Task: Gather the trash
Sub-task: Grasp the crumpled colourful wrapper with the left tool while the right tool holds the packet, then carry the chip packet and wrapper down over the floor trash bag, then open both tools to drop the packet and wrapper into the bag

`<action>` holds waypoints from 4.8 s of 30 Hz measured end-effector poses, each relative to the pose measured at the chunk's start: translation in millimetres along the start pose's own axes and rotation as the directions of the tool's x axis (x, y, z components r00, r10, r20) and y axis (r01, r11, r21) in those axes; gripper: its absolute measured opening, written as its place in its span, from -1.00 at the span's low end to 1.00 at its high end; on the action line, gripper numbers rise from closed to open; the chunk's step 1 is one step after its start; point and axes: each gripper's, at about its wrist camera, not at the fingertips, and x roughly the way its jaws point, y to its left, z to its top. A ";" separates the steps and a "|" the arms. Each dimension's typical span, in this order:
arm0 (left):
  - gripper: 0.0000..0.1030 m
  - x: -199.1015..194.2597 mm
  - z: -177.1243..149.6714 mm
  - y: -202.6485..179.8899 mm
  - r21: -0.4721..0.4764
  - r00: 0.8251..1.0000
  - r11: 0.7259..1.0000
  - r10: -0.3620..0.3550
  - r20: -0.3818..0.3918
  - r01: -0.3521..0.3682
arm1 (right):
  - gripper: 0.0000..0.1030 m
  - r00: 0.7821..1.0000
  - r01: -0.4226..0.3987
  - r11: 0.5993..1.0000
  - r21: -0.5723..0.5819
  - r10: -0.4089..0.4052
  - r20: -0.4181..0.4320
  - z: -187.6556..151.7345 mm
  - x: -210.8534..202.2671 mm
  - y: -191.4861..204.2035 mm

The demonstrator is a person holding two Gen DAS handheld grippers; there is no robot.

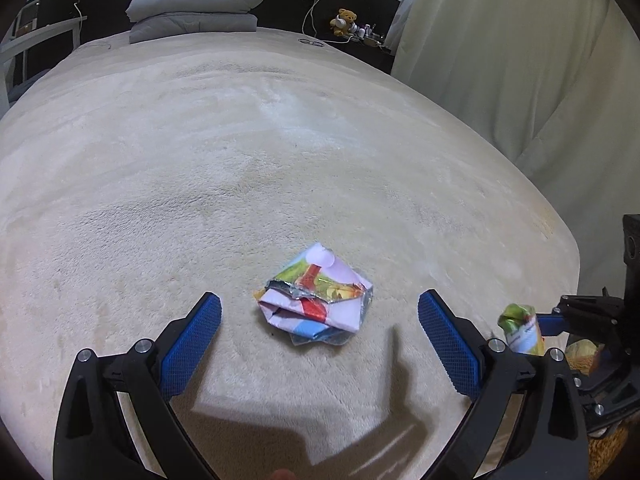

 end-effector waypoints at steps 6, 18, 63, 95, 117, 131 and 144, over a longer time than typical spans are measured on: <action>0.85 12.3 5.6 -1.8 0.004 1.000 1.000 0.006 0.000 -0.006 | 0.12 1.000 -0.011 1.000 -0.002 0.011 0.002 -1.4 -1.2 -1.7; 0.08 4.8 1.5 -0.9 0.013 1.000 1.000 0.018 0.012 -0.018 | 0.12 1.000 -0.007 1.000 -0.018 0.007 0.010 -2.9 -4.6 2.3; 0.07 -149.9 -129.4 -82.5 -0.040 0.985 0.999 -0.027 0.170 0.034 | 0.12 0.988 -0.048 0.997 0.059 0.038 0.150 -93.2 -69.2 35.4; 0.08 -176.1 -233.2 -133.9 -0.010 0.996 1.000 -0.014 0.091 0.015 | 0.13 0.991 -0.114 0.992 0.058 0.110 0.071 -186.1 -80.1 65.7; 0.08 -124.3 -269.8 -124.3 -0.094 0.983 0.996 -0.015 -0.183 -0.003 | 0.13 0.978 -0.084 0.987 0.135 0.108 -0.179 -208.1 -27.1 58.7; 0.08 -86.7 -288.3 -105.7 -0.186 0.921 0.982 -0.032 -0.388 -0.045 | 0.13 0.926 -0.068 0.976 0.205 0.138 -0.351 -217.8 11.9 51.6; 0.08 -69.8 -293.9 -107.4 -0.183 0.883 0.981 -0.027 -0.468 -0.067 | 0.13 0.896 -0.033 0.975 0.221 0.127 -0.425 -220.7 27.1 48.4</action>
